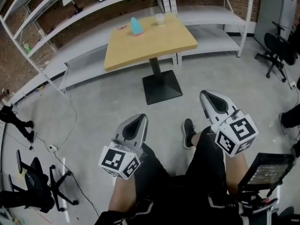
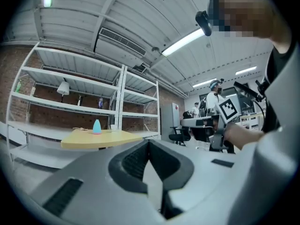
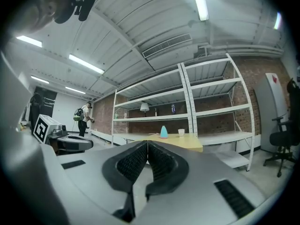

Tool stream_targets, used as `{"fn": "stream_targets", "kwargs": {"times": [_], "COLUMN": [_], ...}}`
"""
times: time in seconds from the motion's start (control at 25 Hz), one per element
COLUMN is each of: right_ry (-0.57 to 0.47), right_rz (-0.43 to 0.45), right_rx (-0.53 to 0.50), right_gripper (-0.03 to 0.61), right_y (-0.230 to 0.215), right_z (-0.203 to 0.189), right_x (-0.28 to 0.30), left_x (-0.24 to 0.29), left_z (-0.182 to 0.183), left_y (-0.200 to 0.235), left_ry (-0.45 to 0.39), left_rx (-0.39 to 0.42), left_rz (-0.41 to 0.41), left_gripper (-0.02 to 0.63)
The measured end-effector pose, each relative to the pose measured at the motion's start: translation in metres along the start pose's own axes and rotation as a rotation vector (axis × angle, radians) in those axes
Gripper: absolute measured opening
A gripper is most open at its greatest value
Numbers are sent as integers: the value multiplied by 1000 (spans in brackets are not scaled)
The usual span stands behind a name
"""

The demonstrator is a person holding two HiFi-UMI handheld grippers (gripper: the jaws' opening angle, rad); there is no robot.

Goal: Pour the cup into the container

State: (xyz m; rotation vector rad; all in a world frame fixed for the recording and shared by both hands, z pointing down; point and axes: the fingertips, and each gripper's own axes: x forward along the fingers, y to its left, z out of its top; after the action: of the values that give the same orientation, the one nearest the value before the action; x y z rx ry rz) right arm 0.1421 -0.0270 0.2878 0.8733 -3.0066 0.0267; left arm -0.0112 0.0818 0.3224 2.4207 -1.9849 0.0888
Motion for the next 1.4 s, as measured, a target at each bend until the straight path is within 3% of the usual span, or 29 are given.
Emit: {"fn": "stream_targets", "kwargs": {"times": [0.24,0.6,0.76,1.16,1.4], "right_ry": [-37,-14,-3,20,35], "right_rz": [23,76,64,36,42], "right_rx": [1,-23,-6,-55,-31], "right_gripper": [2,3,3,5,4], "right_y": [-50,-111,-137,-188,-223], "right_z": [13,12,7,18,10], "right_x": [97,231,288,416,477], "left_x": [80,187,224,314,365], "left_z": [16,19,12,20,13], "left_y": [76,184,236,336,384], "left_ry": [-7,-14,-16,-33,5], "left_rx": [7,-22,-48,-17,-35], "left_rz": [41,71,92,85,90], "left_gripper": [2,2,2,2,2]}}
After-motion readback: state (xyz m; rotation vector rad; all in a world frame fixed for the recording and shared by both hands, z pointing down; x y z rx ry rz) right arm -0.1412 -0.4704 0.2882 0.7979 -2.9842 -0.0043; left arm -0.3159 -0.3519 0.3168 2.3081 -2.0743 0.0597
